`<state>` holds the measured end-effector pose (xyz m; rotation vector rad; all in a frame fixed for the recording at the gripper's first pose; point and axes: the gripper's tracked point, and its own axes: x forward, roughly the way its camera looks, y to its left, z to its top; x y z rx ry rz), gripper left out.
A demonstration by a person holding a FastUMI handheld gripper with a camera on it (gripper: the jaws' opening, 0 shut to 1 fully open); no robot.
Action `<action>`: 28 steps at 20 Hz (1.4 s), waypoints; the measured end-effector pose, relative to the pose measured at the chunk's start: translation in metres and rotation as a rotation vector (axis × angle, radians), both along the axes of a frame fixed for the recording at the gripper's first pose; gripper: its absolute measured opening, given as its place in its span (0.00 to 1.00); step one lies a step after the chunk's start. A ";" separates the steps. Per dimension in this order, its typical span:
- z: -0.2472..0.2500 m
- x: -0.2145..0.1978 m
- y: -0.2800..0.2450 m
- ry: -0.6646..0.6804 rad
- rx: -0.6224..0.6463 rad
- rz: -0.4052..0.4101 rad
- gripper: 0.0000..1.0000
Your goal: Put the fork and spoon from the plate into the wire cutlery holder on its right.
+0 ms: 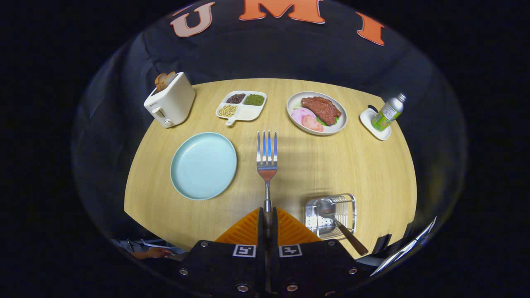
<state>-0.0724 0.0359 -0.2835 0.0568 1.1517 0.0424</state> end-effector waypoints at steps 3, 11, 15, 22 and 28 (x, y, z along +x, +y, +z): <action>-0.003 -0.022 -0.035 0.028 -0.015 -0.027 0.06; -0.024 -0.068 -0.069 0.143 -0.042 -0.022 0.06; -0.034 -0.078 -0.075 0.186 -0.043 -0.032 0.06; -0.039 -0.085 -0.080 0.241 -0.043 0.011 0.07; -0.035 -0.078 -0.077 0.252 -0.003 0.017 0.11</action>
